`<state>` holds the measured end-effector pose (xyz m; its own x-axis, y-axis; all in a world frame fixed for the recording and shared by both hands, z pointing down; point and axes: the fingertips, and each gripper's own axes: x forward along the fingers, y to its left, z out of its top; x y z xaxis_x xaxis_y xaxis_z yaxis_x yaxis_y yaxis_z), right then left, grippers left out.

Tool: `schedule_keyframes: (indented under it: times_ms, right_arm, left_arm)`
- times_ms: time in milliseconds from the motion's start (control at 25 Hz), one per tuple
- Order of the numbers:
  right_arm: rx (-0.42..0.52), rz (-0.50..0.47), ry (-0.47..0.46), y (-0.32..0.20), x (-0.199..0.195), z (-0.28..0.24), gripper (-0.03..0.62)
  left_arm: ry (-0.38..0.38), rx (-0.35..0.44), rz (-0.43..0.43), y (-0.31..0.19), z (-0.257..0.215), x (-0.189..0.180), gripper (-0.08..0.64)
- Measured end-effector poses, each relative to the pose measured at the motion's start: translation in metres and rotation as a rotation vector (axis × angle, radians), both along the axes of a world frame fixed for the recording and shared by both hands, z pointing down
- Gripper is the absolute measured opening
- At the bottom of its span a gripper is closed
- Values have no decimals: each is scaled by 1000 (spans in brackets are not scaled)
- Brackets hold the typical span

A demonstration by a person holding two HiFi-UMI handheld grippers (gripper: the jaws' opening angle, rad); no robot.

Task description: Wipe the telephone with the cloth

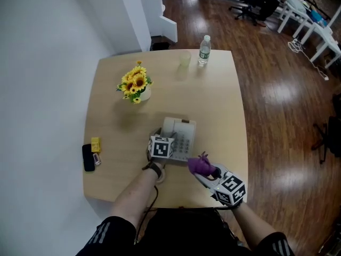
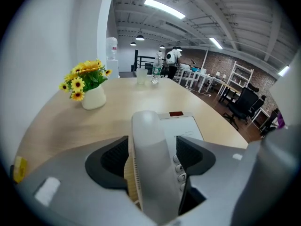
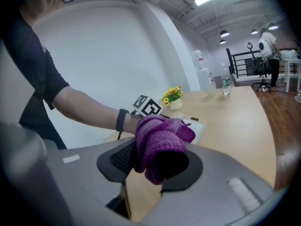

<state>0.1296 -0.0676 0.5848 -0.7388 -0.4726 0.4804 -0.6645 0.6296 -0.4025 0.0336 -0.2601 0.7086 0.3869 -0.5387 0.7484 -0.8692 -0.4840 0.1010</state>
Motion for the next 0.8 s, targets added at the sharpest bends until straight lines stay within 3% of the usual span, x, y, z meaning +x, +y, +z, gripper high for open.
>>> schedule_keyframes:
  times_ms: [200,400,520,600,800]
  right_arm:
    - [45,44,-41,-6,4,-29,152]
    - [143,84,-138,-3,2,-77,152]
    - [169,95,-157,11,-8,-94,152]
    - [180,94,-146,26,-18,-100,152]
    - [216,83,-119,70,-45,-114,152]
  left_arm:
    - [97,73,69,26,-47,-11,316]
    - [242,104,280,102,-100,-26,313]
    - [297,143,358,152,-132,-48,302]
    - [325,178,373,180,-153,-66,291]
    - [422,224,319,232,-196,-102,285]
